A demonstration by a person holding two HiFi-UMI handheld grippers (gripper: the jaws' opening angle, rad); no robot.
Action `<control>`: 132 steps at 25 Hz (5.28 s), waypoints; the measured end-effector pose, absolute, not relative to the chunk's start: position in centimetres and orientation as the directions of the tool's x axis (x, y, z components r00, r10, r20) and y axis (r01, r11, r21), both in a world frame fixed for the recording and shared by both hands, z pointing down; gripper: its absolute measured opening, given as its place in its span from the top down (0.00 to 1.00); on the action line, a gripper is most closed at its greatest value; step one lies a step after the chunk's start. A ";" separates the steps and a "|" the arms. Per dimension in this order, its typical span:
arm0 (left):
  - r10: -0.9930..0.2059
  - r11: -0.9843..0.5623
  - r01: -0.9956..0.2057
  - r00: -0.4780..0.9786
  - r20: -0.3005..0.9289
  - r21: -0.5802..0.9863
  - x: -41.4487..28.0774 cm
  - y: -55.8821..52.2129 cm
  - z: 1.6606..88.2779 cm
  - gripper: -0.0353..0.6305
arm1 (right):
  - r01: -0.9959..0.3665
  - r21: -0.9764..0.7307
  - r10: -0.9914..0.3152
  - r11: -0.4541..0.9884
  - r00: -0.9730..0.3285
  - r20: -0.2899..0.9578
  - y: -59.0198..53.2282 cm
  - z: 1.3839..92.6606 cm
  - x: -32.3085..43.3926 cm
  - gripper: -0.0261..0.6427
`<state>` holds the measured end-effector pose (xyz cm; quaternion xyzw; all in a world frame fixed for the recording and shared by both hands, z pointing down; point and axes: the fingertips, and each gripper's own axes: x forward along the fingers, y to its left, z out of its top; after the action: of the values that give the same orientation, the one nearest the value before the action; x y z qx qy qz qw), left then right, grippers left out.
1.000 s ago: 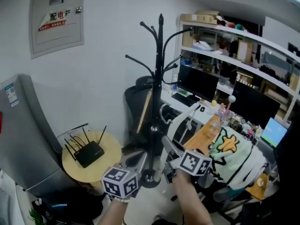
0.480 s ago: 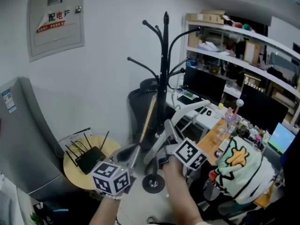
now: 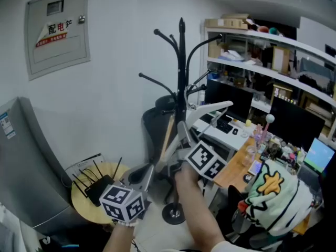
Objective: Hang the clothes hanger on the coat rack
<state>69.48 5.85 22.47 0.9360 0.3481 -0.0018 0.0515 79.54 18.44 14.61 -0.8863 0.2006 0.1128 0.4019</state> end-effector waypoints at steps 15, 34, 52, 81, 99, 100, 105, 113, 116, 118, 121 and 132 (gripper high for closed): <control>0.633 -0.766 0.630 0.774 -0.020 0.125 71.0 3.4 23.7 0.95 | -0.316 -0.774 -0.113 -0.549 0.945 -0.307 21.2 16.1 84.5 0.74; 0.587 -0.799 0.579 0.809 0.003 0.165 72.5 -0.3 25.6 0.95 | -0.198 -0.848 -0.120 -0.492 0.980 -0.159 19.4 22.2 91.5 0.74; 0.575 -0.807 0.565 0.818 0.016 0.171 73.9 -1.0 26.4 0.95 | -0.117 -0.864 -0.125 -0.489 0.990 -0.064 18.8 27.1 94.9 0.73; 0.570 -0.803 0.559 0.822 -0.013 0.207 70.5 -2.1 26.2 0.95 | -0.152 -0.800 -0.238 -0.580 0.971 -0.012 16.9 26.7 93.1 0.63; 0.489 -0.831 0.470 0.872 -0.013 0.298 62.8 -2.4 31.0 0.95 | -0.521 -0.599 -0.621 -0.608 0.782 -0.051 11.1 26.0 72.9 0.75; 0.482 -0.835 0.462 0.876 -0.010 0.300 62.2 -2.4 31.4 0.95 | -0.539 -0.590 -0.638 -0.601 0.768 -0.052 10.6 26.3 71.7 0.77; 0.466 -0.842 0.439 0.885 0.012 0.314 59.3 -1.1 33.0 0.95 | -0.583 -0.572 -0.689 -0.577 0.724 -0.043 9.6 27.3 67.2 0.95; 0.372 -0.883 0.328 0.925 0.074 0.335 54.2 0.1 36.7 0.95 | -0.686 -0.504 -0.810 -0.525 0.584 0.049 7.2 32.3 59.9 0.97; 0.341 -0.891 0.295 0.937 0.079 0.345 52.7 1.4 37.7 0.95 | -0.720 -0.487 -0.848 -0.494 0.524 0.086 7.5 34.8 57.3 0.97; 0.322 -0.895 0.275 0.943 0.083 0.350 51.8 2.2 38.2 0.95 | -0.728 -0.496 -0.863 -0.474 0.495 0.098 8.1 36.1 56.0 0.97; 0.296 -0.901 0.244 0.950 0.098 0.359 50.3 3.9 39.2 0.95 | -0.728 -0.516 -0.879 -0.452 0.462 0.117 9.5 38.0 54.3 0.97; 0.150 -0.932 0.070 0.967 0.204 0.355 43.5 8.4 43.1 0.95 | -0.753 -0.542 -0.927 -0.372 0.333 0.174 13.4 43.8 48.6 0.97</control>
<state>43.53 8.38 43.12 0.9762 0.0564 0.1144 0.1751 48.62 13.39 43.80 -0.7948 0.5283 -0.2334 0.1861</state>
